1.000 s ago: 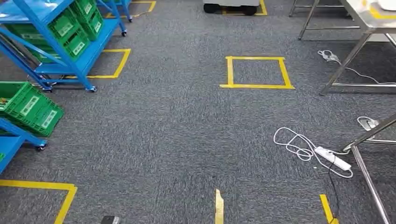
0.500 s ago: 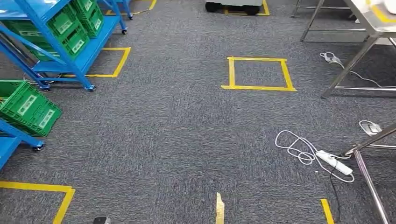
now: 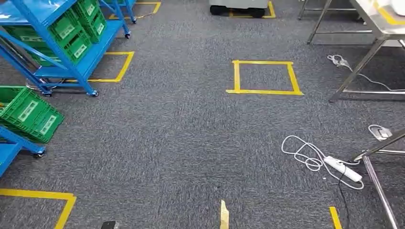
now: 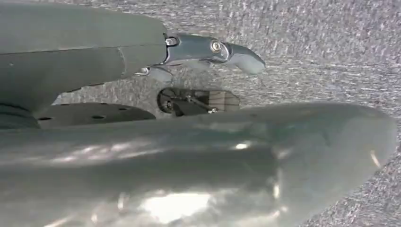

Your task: Take the parts from the cabinet and place them on the table.

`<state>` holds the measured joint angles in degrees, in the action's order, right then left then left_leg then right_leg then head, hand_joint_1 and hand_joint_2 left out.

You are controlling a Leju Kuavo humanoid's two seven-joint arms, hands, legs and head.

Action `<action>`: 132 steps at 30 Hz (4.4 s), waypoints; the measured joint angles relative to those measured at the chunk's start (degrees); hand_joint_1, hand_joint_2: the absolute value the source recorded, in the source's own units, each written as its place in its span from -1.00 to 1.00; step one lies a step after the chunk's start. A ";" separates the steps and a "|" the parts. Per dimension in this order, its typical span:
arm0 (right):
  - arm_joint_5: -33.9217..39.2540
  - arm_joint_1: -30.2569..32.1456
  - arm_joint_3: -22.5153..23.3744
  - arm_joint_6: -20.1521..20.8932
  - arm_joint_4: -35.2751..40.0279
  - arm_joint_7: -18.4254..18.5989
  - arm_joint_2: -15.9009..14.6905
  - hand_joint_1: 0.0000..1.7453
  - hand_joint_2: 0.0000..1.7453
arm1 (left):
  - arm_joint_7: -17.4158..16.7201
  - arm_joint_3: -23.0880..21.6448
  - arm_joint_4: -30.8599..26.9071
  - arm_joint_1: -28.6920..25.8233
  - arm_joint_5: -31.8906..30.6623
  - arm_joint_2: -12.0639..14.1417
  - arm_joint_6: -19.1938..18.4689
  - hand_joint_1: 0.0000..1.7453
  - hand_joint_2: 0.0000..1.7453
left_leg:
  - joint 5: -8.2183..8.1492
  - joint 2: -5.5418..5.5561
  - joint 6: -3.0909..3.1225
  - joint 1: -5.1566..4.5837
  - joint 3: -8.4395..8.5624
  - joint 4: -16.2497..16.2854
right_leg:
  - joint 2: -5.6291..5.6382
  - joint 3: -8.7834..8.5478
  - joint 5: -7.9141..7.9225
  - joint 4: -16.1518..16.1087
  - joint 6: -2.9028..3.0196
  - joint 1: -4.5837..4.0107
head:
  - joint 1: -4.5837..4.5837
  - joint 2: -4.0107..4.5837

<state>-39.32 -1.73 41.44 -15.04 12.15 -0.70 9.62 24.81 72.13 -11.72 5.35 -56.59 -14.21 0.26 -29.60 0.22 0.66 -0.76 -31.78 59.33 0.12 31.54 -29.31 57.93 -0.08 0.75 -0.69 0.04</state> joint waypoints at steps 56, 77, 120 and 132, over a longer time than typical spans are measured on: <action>-2.49 0.01 0.61 0.68 -0.11 0.00 -0.17 -1.00 -1.00 | -3.32 2.47 0.00 -0.43 -0.55 1.68 -8.45 -1.00 -1.00 | -5.72 -0.07 1.11 0.30 9.32 -2.21 | -0.38 6.79 1.60 3.89 -1.97 -0.48 | 0.65 0.02; -2.23 -0.10 1.68 0.28 -0.15 -0.02 0.42 -1.00 -1.00 | -2.10 2.16 0.00 -0.51 -1.55 1.62 -8.06 -1.00 -1.00 | 0.25 -0.13 1.72 0.25 1.36 -1.56 | -0.10 2.42 -1.92 3.11 -1.06 -0.63 | 0.19 0.00; -3.41 -0.37 3.72 -0.46 0.09 -22.95 0.50 -1.00 -1.00 | -16.77 -3.06 0.00 -0.67 -11.52 -0.13 12.77 -1.00 -1.00 | 0.50 -0.17 1.40 -0.31 1.13 -1.50 | -0.19 -0.56 -0.86 -0.02 -1.89 -0.51 | -0.01 0.00; -3.24 -0.31 4.48 8.31 0.09 -21.64 -0.13 -1.00 -1.00 | -22.75 -7.82 0.00 -1.31 -16.46 0.11 13.49 -1.00 -1.00 | -5.27 -0.11 -1.01 0.82 -6.13 14.27 | -2.74 -0.91 -0.39 -0.61 0.48 -0.30 | -0.53 0.00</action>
<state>-42.56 -2.05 45.92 -6.73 12.24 -22.34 9.49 2.05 64.30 -11.72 4.04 -73.05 -14.10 13.75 -34.87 0.11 -0.35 0.06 -37.91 73.59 -2.62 30.62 -29.70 57.31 0.40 0.45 -1.22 0.04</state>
